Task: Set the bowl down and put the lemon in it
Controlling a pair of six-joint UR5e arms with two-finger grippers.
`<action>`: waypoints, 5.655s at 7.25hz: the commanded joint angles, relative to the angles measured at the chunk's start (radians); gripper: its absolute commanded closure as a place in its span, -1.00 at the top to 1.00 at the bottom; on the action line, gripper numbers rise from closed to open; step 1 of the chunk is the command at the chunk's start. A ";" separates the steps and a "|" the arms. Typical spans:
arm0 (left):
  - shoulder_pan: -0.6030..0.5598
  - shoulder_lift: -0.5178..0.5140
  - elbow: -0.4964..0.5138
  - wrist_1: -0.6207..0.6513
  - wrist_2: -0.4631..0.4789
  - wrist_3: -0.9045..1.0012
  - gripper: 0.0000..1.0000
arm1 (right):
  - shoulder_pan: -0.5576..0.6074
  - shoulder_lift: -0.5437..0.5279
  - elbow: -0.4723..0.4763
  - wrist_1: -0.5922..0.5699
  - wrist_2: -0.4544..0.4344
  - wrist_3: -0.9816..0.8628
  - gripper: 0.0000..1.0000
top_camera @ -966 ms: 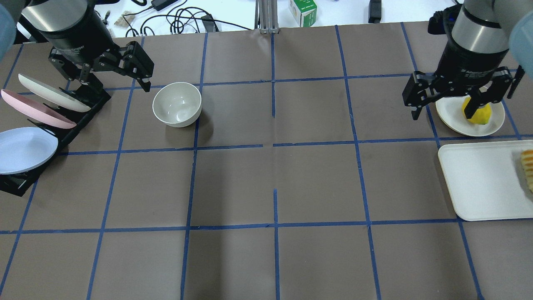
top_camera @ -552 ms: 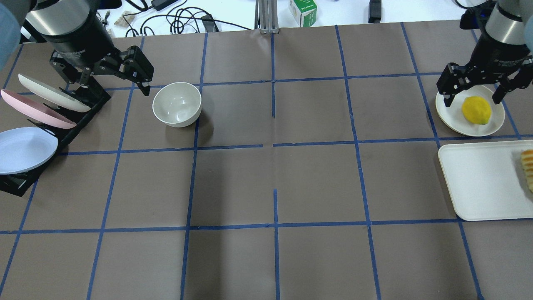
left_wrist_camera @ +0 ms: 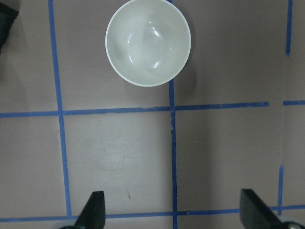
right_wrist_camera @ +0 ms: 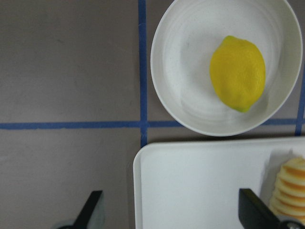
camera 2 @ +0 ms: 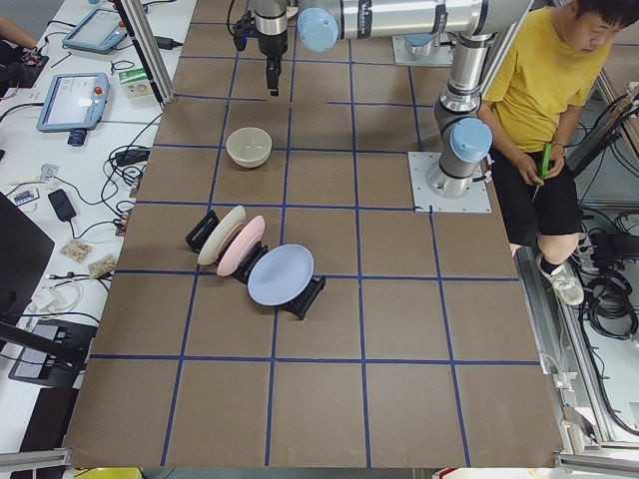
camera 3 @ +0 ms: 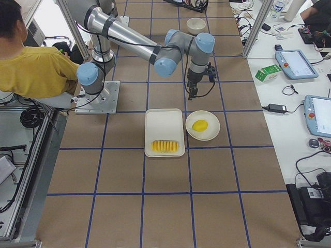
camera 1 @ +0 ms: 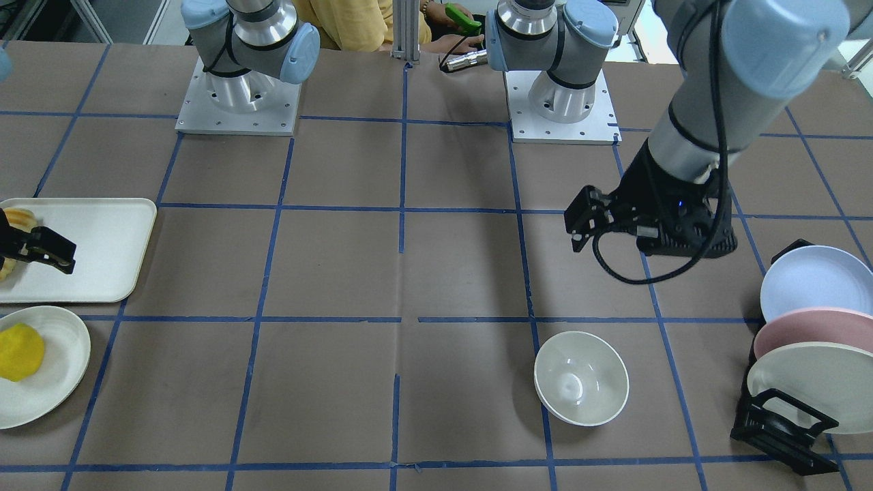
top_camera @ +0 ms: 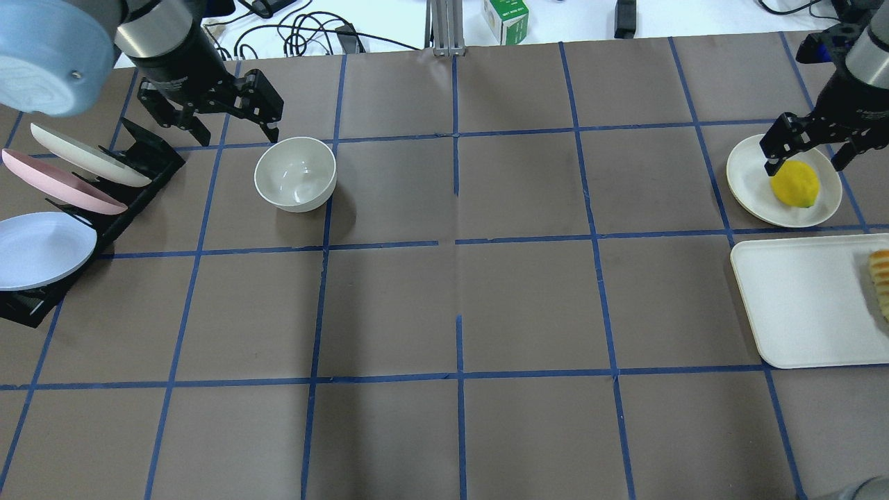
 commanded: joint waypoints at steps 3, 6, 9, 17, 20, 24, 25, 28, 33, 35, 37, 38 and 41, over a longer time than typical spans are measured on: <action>0.117 -0.276 0.027 0.295 -0.008 0.095 1.00 | -0.077 0.173 -0.001 -0.268 0.006 -0.243 1.00; 0.126 -0.370 0.003 0.358 -0.004 0.103 1.00 | -0.079 0.245 -0.005 -0.303 0.006 -0.263 1.00; 0.131 -0.392 -0.036 0.368 -0.019 0.095 0.58 | -0.091 0.291 -0.008 -0.349 -0.004 -0.308 1.00; 0.097 -0.303 -0.037 0.336 -0.153 0.105 -1.00 | -0.077 0.145 -0.016 -0.145 0.006 -0.185 -1.00; -0.164 -0.223 -0.170 0.419 -0.174 -0.228 -1.00 | -0.017 0.063 -0.014 -0.024 0.043 -0.107 -1.00; -0.286 -0.247 -0.236 0.498 -0.145 -0.365 -1.00 | 0.110 -0.012 -0.014 0.084 0.104 0.082 -1.00; -0.283 -0.266 -0.240 0.524 -0.145 -0.362 -1.00 | 0.142 -0.030 -0.013 0.085 0.138 0.123 -1.00; -0.286 -0.275 -0.253 0.529 -0.096 -0.366 0.19 | 0.277 -0.047 -0.014 0.091 0.143 0.331 -1.00; -0.234 -0.101 -0.095 0.167 0.005 -0.293 0.93 | 0.506 -0.038 -0.016 0.016 0.149 0.556 -1.00; -0.138 0.008 -0.031 -0.024 0.030 -0.124 1.00 | 0.573 -0.005 -0.013 -0.058 0.198 0.676 -1.00; -0.079 0.122 -0.032 -0.087 0.038 -0.025 1.00 | 0.680 0.064 -0.014 -0.172 0.186 0.865 -1.00; -0.073 0.151 -0.049 -0.088 0.052 0.014 1.00 | 0.726 0.099 -0.014 -0.224 0.181 0.929 -1.00; -0.064 0.161 -0.054 -0.086 0.038 0.026 1.00 | 0.773 0.164 -0.007 -0.301 0.193 1.000 -1.00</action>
